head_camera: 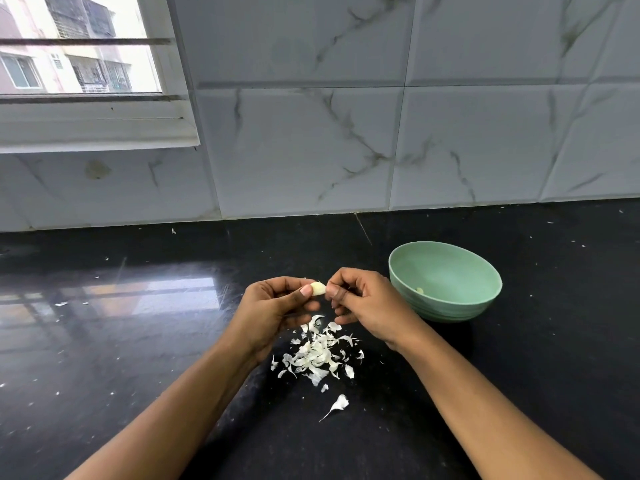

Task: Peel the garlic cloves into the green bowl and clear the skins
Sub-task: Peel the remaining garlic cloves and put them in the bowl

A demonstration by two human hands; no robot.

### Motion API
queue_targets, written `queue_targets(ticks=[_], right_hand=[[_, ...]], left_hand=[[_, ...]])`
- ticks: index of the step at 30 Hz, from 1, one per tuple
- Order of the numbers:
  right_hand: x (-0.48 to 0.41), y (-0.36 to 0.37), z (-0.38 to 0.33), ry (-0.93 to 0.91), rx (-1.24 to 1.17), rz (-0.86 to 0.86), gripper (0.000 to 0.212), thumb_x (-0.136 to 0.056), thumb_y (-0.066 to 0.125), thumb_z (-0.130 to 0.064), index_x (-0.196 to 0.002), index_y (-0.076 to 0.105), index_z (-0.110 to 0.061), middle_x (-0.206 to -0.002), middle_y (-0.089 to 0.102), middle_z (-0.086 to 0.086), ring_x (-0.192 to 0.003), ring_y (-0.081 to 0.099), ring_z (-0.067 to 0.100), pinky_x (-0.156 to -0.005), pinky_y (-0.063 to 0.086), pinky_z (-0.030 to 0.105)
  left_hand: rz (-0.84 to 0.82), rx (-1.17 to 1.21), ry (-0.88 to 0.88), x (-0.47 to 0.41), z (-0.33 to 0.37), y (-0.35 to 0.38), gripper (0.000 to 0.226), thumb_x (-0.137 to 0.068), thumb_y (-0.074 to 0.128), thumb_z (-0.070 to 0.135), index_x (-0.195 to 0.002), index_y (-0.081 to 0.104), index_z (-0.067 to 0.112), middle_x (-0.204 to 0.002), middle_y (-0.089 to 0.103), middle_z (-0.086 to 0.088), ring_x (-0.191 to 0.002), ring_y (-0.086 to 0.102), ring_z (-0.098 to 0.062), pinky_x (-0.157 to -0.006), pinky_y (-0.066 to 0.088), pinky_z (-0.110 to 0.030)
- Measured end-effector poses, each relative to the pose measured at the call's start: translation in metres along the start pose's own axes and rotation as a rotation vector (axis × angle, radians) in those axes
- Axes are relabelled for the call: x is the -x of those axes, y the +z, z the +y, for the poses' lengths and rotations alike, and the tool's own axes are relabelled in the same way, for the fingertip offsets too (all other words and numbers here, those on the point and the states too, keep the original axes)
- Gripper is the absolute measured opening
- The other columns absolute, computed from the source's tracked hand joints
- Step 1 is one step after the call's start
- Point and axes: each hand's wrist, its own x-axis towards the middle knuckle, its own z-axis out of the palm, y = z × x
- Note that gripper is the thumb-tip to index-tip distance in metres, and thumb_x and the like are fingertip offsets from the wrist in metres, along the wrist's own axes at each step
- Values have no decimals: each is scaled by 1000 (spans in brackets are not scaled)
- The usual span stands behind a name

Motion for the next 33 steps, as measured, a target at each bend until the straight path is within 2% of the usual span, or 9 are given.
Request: queue_targets(ticks=[7,15,17,20,23,26,33], right_hand=[[0,-3,-4,230,-441,-158,21,-95,51,-9,-74,56,-7,-62,53,3,-53,53,6,-59,58,25],[0,-6,-5,362,-718,-298,19,-94,49,-11,-78,58,-7,-62,56,2,-53,57,7,-57,58,26],[0,-5,-5,342,-681,-265,20,-94,51,-9,-76,58,-7,-62,55,3,-53,55,7,-57,58,26],[-1,0,-2,220,-398,-104,18,-92,57,-7,-74,60,-8,-64,57,3,-56,56,8,-58,58,27],[-2,2,2,103,-178,22,8,-86,66,-10,-78,67,-13,-72,66,6,-65,65,12,-58,58,27],[-2,2,4,71,-167,44,3,-82,72,-13,-81,71,-15,-77,71,9,-69,69,14,-59,57,24],[-3,7,7,17,-105,116,16,-86,66,-4,-74,66,-15,-63,65,1,-57,63,11,-58,56,24]], left_hand=[[-33,-19,41,1,1,0,10,-85,59,1,-90,67,4,-69,71,-4,-58,65,-7,-51,53,-17],[-81,129,-64,1,2,-1,12,-80,59,2,-88,67,4,-70,69,-7,-53,63,-7,-48,55,-19],[-74,118,-80,0,2,-2,12,-82,58,1,-89,68,3,-71,70,-6,-53,63,-7,-47,54,-19],[-25,59,-68,0,1,-2,10,-85,59,1,-90,68,2,-71,69,-6,-52,62,-8,-46,53,-18],[35,4,-33,-1,0,-2,7,-84,63,4,-87,69,3,-69,69,-8,-52,64,-9,-47,53,-18],[67,-47,-9,-1,-2,-1,5,-83,66,7,-85,70,5,-70,70,-9,-55,65,-11,-49,53,-18],[38,-76,27,1,-3,1,9,-79,68,7,-87,71,4,-67,70,-7,-57,66,-9,-50,52,-17]])
